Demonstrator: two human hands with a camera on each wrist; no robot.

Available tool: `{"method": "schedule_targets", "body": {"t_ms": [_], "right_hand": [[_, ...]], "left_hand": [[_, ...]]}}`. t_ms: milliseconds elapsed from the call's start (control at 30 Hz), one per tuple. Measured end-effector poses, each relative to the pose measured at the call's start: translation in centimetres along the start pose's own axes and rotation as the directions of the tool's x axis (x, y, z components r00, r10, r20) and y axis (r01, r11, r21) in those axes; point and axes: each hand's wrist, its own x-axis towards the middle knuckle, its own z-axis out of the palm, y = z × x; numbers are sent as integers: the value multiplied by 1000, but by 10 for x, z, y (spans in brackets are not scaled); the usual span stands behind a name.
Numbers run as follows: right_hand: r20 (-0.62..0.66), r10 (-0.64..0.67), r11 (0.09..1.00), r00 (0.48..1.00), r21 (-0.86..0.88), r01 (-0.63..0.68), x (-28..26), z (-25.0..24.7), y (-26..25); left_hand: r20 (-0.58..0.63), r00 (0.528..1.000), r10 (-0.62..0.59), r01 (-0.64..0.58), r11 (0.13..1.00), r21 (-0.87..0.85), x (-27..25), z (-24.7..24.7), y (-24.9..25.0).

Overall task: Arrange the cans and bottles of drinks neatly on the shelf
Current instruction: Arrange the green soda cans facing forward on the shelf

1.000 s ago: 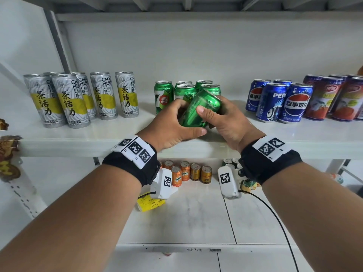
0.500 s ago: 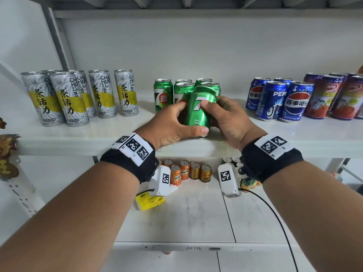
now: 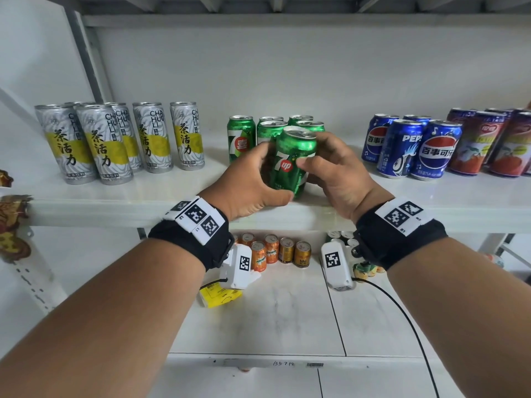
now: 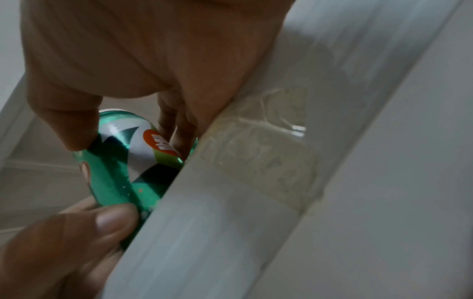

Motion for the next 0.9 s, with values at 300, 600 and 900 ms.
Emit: {"method": "schedule_targets", "body": {"t_ms": [300, 600, 900], "right_hand": [[53, -1, 1000, 999, 5, 1, -3, -1, -2], [3, 68, 997, 998, 32, -68, 1, -2, 1], [-92, 47, 999, 995, -14, -48, -1, 12, -7]], "left_hand": [[-10, 1000, 15, -14, 985, 172, -1, 2, 4], [-13, 999, -34, 33, 999, -35, -5, 0, 7], [31, 990, -135, 136, 991, -15, -4, 0, 20]]}}
